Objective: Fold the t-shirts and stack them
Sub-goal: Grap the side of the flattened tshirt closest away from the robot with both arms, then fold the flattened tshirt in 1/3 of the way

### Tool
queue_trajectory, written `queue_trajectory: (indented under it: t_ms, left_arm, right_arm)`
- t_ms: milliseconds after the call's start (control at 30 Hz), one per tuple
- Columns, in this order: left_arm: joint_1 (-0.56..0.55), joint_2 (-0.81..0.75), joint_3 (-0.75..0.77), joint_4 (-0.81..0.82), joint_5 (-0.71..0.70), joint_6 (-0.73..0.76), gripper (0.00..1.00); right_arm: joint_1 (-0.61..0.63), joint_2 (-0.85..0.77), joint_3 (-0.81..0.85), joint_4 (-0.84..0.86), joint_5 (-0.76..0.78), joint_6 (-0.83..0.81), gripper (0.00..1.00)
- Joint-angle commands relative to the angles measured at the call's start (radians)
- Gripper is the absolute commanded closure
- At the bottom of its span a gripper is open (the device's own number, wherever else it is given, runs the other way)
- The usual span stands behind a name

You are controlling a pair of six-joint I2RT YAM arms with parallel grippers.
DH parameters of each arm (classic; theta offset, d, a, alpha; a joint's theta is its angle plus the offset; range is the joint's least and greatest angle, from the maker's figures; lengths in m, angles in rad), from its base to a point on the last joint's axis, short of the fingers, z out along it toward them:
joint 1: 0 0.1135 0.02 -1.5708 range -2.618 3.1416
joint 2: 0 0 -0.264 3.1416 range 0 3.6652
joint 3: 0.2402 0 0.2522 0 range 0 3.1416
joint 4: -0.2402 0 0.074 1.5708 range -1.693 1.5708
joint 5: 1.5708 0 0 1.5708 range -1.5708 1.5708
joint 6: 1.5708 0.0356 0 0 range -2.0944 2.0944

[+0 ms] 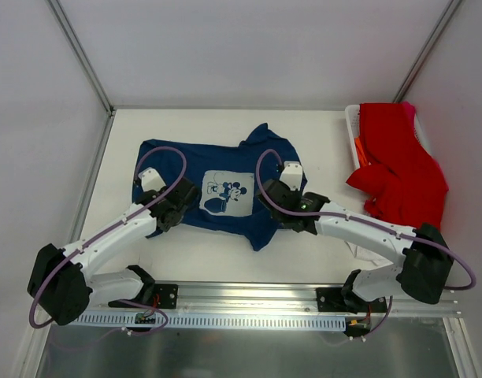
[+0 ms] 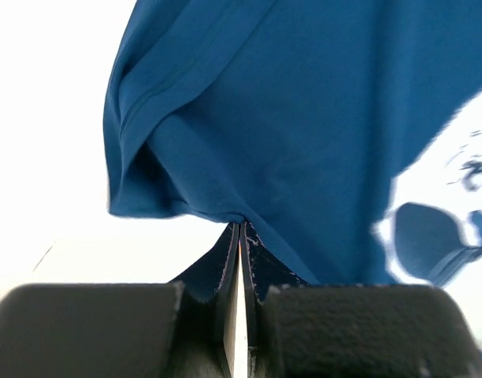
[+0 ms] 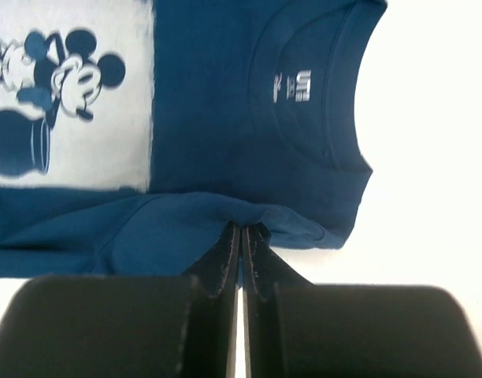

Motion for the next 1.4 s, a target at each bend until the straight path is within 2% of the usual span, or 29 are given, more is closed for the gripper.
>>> queue_trajectory:
  t_ms: [0,233,567,900,1133,1200,1233,1267,1300,1333,1367]
  left_arm:
    - [-0.008,0.061,0.087,0.019,-0.074,0.069,1.0]
    - [0.024,0.195,0.188,0.081,-0.072,0.132,1.0]
    - [0.218,0.391,0.275,0.288,0.108,0.313,1.0]
    - [0.335,0.609,0.432,0.331,0.159,0.331,1.0]
    - [0.403,0.722,0.519,0.332,0.191,0.348,1.0]
    - [0.422,0.75,0.539,0.332,0.205,0.354,0.92]
    - [0.427,0.759,0.545,0.335,0.213,0.357,0.85]
    - [0.432,0.775,0.555,0.335,0.216,0.371,0.72]
    - [0.441,0.782,0.57,0.335,0.218,0.377,0.4]
    - [0.446,0.789,0.581,0.335,0.224,0.386,0.31]
    - [0.45,0.79,0.593,0.332,0.228,0.404,0.22]
  right_arm:
    - [-0.037,0.056,0.091,-0.023,0.049,-0.068,1.0]
    - [-0.147,0.176,0.181,0.0,0.026,-0.118,1.0]
    - [-0.319,0.347,0.338,0.047,-0.043,-0.194,1.0]
    - [-0.385,0.567,0.516,0.069,-0.095,-0.221,1.0]
    - [-0.413,0.694,0.623,0.067,-0.077,-0.235,1.0]
    - [-0.422,0.714,0.642,0.066,-0.074,-0.243,0.99]
    - [-0.426,0.717,0.66,0.058,-0.075,-0.246,0.76]
    - [-0.428,0.717,0.668,0.052,-0.068,-0.246,0.54]
    - [-0.428,0.714,0.672,0.041,-0.06,-0.249,0.29]
    - [-0.428,0.708,0.675,0.032,-0.051,-0.249,0.03]
    - [-0.428,0.702,0.681,0.012,-0.031,-0.249,0.0]
